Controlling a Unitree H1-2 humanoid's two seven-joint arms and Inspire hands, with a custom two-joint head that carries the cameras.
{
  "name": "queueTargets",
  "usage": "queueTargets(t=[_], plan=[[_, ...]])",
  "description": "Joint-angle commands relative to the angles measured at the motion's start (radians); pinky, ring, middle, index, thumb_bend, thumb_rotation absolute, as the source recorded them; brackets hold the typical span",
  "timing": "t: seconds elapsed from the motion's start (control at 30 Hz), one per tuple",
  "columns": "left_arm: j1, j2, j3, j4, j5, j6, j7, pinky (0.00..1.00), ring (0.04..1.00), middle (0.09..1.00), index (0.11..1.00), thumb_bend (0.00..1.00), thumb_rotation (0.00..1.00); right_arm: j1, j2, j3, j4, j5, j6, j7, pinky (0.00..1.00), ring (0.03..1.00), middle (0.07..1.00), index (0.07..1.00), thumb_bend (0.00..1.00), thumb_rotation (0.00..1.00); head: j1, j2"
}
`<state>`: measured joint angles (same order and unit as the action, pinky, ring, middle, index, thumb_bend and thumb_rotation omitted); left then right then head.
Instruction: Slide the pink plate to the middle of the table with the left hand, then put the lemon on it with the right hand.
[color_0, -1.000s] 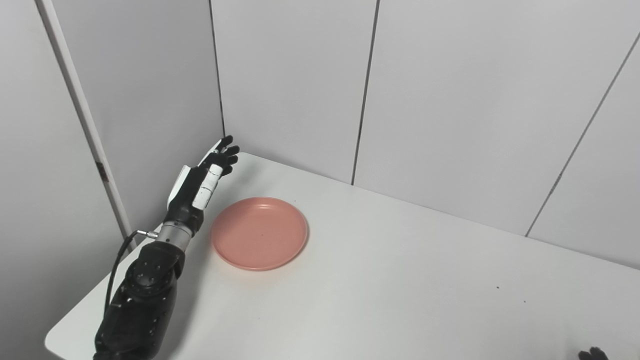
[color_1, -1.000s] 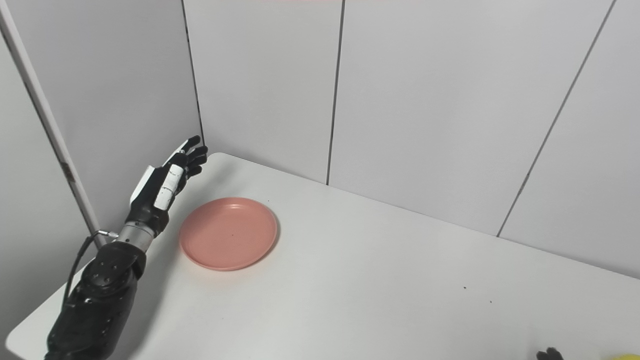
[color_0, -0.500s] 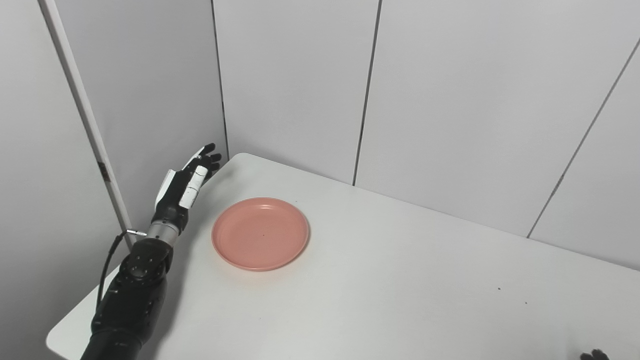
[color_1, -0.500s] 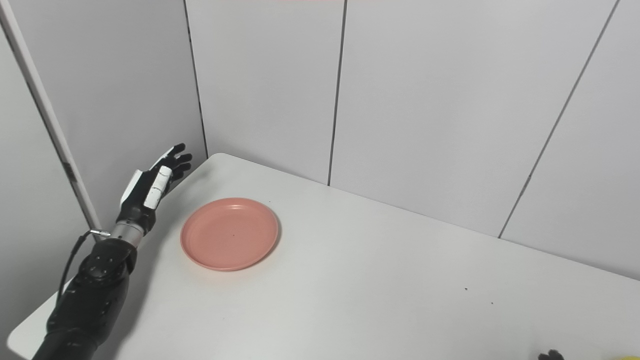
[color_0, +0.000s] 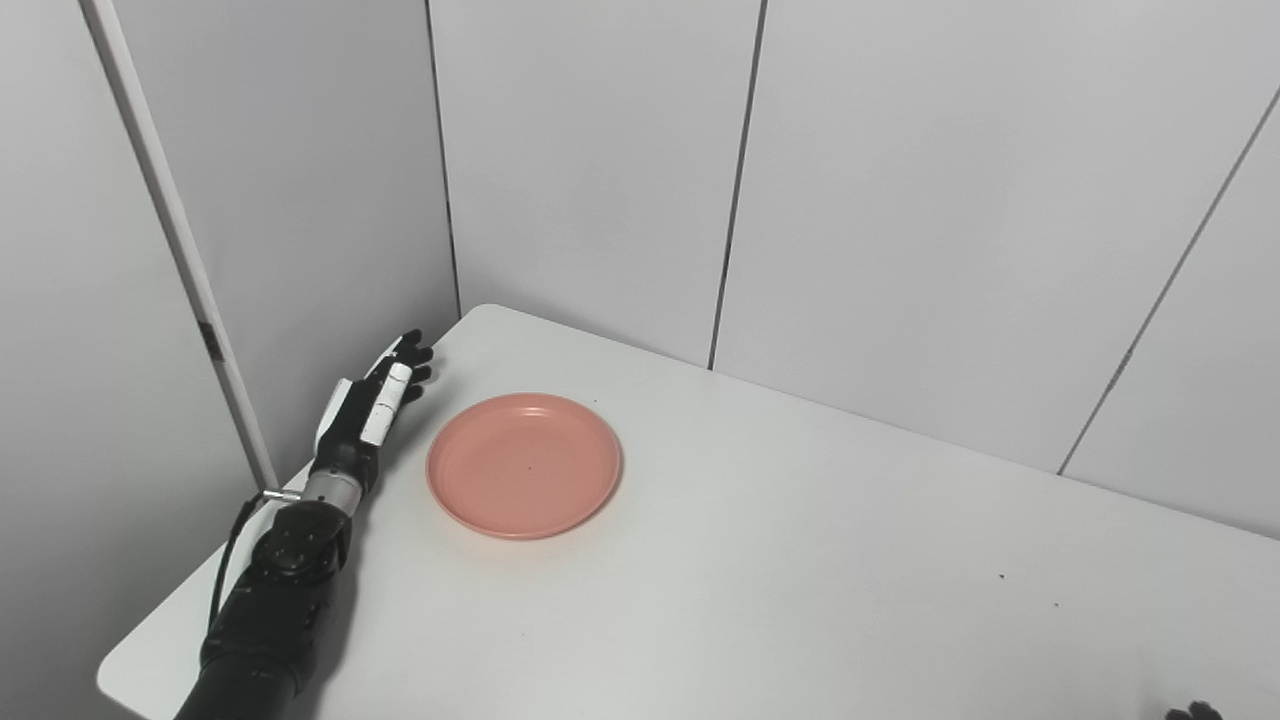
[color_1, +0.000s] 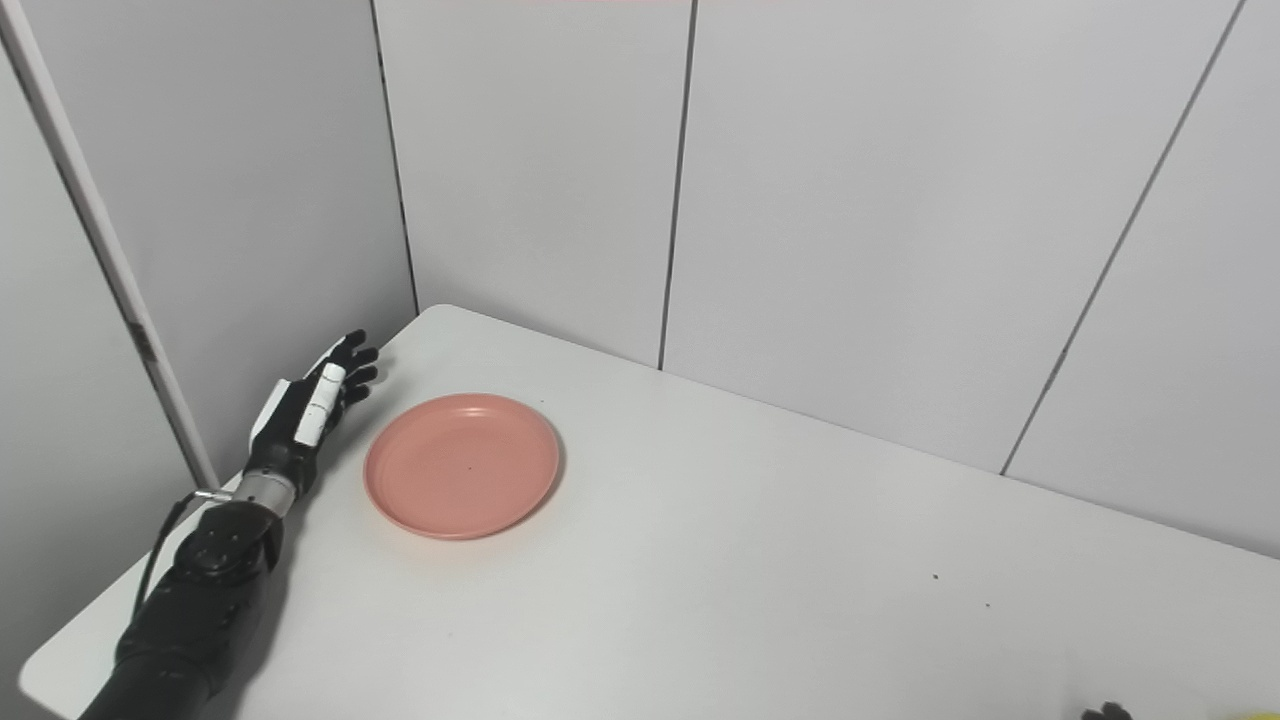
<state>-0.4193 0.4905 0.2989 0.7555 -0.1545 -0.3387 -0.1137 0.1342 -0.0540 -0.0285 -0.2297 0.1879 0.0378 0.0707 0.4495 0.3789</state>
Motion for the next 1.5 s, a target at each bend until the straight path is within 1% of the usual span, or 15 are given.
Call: queueTargets(t=[0.0,0.13,0.23,0.33,0.43,0.53,0.67,0.77,0.8,0.93,1.03,1.2,1.27,1.47], plan=[[-0.027,0.015,0.000,0.030,-0.027,-0.048,-0.028,0.91,0.886,0.895,0.898,0.88,1.00,-0.001,-0.007,-0.005,-0.037,0.005,0.014,0.004,1.00,1.000,1.000,1.000,0.77,0.92,0.000,0.001],[-0.027,0.005,-0.003,0.061,-0.039,-0.045,-0.042,0.92,0.893,0.888,0.894,0.87,1.00,0.000,-0.006,-0.008,-0.035,0.014,0.010,0.006,1.00,1.000,1.000,1.000,0.78,0.91,0.000,0.005],[-0.022,-0.009,-0.002,0.057,-0.048,-0.044,-0.047,0.90,0.887,0.878,0.880,0.87,1.00,-0.001,-0.010,-0.006,-0.033,0.010,0.007,0.007,1.00,1.000,1.000,1.000,0.78,0.91,0.001,0.005],[-0.018,-0.032,0.005,0.054,-0.075,-0.056,-0.060,0.83,0.855,0.863,0.864,0.83,1.00,-0.002,-0.012,-0.005,-0.034,0.012,0.006,0.008,1.00,1.000,1.000,1.000,0.78,0.92,0.001,0.005],[-0.006,-0.056,0.003,0.024,-0.085,-0.057,-0.063,0.81,0.841,0.860,0.863,0.81,1.00,-0.003,-0.012,-0.004,-0.035,0.013,0.013,0.006,1.00,1.000,1.000,1.000,0.78,0.91,-0.002,0.006],[0.011,-0.075,-0.006,-0.017,-0.084,-0.049,-0.066,0.82,0.848,0.867,0.873,0.81,1.00,-0.003,-0.011,-0.004,-0.035,0.010,0.013,0.002,1.00,1.000,1.000,1.000,0.79,0.91,-0.002,0.009],[0.014,-0.082,-0.022,-0.033,-0.070,-0.051,-0.065,0.83,0.853,0.872,0.884,0.82,1.00,0.001,-0.012,-0.003,-0.047,0.012,0.016,0.002,1.00,1.000,1.000,1.000,0.78,0.91,-0.004,0.017],[0.020,-0.086,-0.049,-0.052,-0.043,-0.035,-0.065,0.84,0.862,0.879,0.892,0.82,1.00,0.004,-0.013,-0.004,-0.058,0.011,0.027,-0.002,1.00,1.000,0.996,1.000,0.78,0.91,-0.003,0.023],[0.023,-0.087,-0.055,-0.058,-0.040,-0.027,-0.067,0.87,0.876,0.888,0.897,0.83,1.00,0.005,-0.013,-0.005,-0.060,0.013,0.030,-0.002,1.00,1.000,0.995,1.000,0.78,0.91,-0.003,0.023],[0.032,-0.095,-0.080,-0.072,-0.011,-0.027,-0.048,0.91,0.888,0.890,0.896,0.86,1.00,0.007,-0.012,-0.006,-0.066,0.020,0.030,0.001,1.00,1.000,0.992,0.998,0.76,0.92,-0.006,0.029],[0.039,-0.104,-0.095,-0.077,0.013,-0.034,-0.041,0.92,0.909,0.910,0.908,0.89,1.00,0.011,-0.010,-0.006,-0.080,0.020,0.040,-0.004,1.00,1.000,0.988,0.995,0.77,0.91,-0.001,0.035],[0.049,-0.111,-0.102,-0.092,0.025,-0.020,-0.033,0.96,0.940,0.936,0.929,0.87,1.00,0.020,-0.010,-0.007,-0.096,0.020,0.043,-0.006,1.00,1.000,0.986,0.994,0.77,0.92,0.004,0.042],[0.048,-0.110,-0.100,-0.085,0.022,-0.017,-0.033,0.98,0.948,0.944,0.936,0.89,1.00,0.022,-0.010,-0.007,-0.102,0.024,0.045,-0.006,1.00,1.000,0.988,0.993,0.75,0.92,0.004,0.043],[0.051,-0.105,-0.098,-0.079,0.029,-0.017,-0.028,0.99,0.951,0.947,0.941,0.90,1.00,0.022,-0.009,-0.008,-0.104,0.026,0.047,-0.009,1.00,1.000,0.988,0.992,0.75,0.91,0.005,0.047]])
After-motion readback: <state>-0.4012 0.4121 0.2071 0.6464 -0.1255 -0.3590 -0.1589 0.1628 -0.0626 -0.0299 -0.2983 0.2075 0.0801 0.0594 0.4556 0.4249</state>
